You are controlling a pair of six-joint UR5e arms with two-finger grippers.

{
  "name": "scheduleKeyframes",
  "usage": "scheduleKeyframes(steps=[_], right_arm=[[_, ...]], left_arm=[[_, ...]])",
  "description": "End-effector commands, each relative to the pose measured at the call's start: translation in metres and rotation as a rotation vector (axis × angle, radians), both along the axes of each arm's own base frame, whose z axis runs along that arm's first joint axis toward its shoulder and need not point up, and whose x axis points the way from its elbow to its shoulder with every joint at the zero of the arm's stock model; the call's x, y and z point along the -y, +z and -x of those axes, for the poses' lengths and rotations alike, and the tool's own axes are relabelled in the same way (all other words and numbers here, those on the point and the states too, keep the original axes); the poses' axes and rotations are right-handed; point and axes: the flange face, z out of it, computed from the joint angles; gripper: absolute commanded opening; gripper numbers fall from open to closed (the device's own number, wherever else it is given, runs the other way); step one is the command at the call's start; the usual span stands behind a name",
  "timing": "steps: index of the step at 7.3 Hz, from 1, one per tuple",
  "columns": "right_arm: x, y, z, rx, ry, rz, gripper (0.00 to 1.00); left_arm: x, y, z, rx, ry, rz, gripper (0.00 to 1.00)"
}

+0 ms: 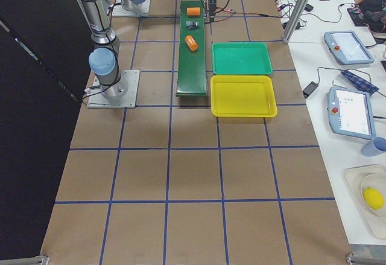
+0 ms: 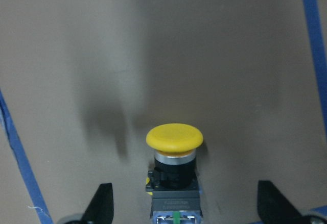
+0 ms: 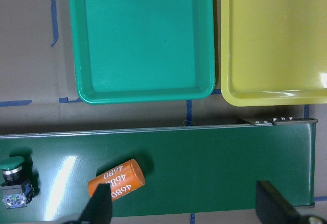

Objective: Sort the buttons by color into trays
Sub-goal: 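Grasp a yellow-capped button with the left gripper and carry it to the belt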

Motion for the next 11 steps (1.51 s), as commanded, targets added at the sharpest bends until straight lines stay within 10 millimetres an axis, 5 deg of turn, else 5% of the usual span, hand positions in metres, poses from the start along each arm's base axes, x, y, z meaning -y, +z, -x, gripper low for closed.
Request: scheduleKeyframes(steps=[1, 2, 4, 5, 6, 8, 10, 11], right_arm=[[-0.001, -0.003, 0.001, 0.000, -0.001, -0.005, 1.00], [-0.001, -0.003, 0.001, -0.001, -0.001, -0.006, 1.00], [-0.002, -0.004, 0.001, -0.001, -0.001, -0.008, 1.00], [-0.002, -0.004, 0.001, -0.001, -0.001, -0.008, 1.00], [-0.001, -0.003, 0.001, -0.001, -0.001, -0.006, 1.00], [-0.002, -0.004, 0.001, -0.001, -0.001, -0.008, 1.00], [-0.002, -0.004, 0.000, -0.001, 0.000, -0.008, 1.00], [-0.001, -0.003, 0.001, -0.001, -0.001, -0.006, 1.00]], left_arm=[[-0.005, 0.026, 0.020, 0.006, 0.020, 0.001, 0.00], [-0.011, 0.072, 0.059, -0.018, 0.098, -0.037, 0.00], [-0.029, 0.134, 0.203, -0.049, 0.212, -0.077, 0.00], [-0.052, 0.147, 0.268, -0.093, 0.222, -0.079, 0.00], [-0.079, 0.142, 0.311, -0.107, 0.247, -0.093, 0.00], [-0.126, 0.128, 0.329, -0.097, 0.247, -0.136, 0.00], [-0.137, 0.103, 0.332, -0.091, 0.268, -0.154, 0.07], [-0.144, 0.086, 0.337, -0.089, 0.263, -0.165, 0.54]])
